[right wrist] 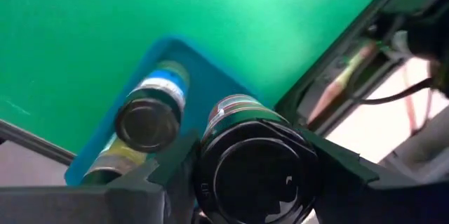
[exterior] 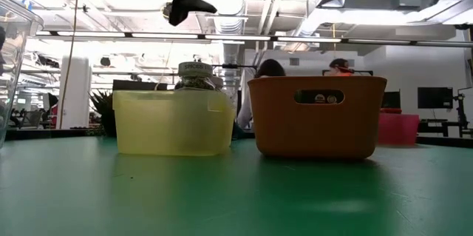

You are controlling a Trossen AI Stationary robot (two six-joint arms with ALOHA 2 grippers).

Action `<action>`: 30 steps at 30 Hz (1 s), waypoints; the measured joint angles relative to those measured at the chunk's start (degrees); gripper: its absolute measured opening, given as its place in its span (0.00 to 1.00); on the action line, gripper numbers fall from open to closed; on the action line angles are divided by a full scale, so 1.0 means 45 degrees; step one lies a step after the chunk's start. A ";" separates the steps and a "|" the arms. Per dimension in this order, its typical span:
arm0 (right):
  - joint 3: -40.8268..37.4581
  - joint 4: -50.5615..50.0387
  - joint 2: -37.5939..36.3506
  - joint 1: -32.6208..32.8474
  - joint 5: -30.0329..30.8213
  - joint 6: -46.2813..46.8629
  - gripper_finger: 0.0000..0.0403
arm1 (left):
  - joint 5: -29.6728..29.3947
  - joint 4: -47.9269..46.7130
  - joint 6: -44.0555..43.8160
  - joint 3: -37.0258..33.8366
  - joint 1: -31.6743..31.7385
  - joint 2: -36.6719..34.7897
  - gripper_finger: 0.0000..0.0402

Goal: Sort spices by type
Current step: Put the black seasoning bottle into the blue bin

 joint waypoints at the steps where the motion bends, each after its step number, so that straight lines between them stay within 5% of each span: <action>1: -0.0088 0.0199 0.0000 0.0230 -0.0002 0.0209 0.60 | -0.0025 -0.0017 -0.0093 0.0003 -0.0140 0.0000 0.49; 12: -0.2328 0.3134 -0.0010 0.1919 0.0190 0.3201 0.60 | -0.2813 -0.0107 0.0016 0.0003 -0.1986 -0.0393 0.49; 21: -0.3898 0.5004 -0.0005 0.2152 0.0359 0.4381 0.61 | -0.2859 -0.0207 0.0105 0.0003 -0.2124 -0.0398 0.49; 30: -0.3856 0.5308 -0.0024 0.2147 0.0312 0.4597 0.77 | -0.2859 -0.0206 0.0304 0.0003 -0.2122 -0.0398 0.49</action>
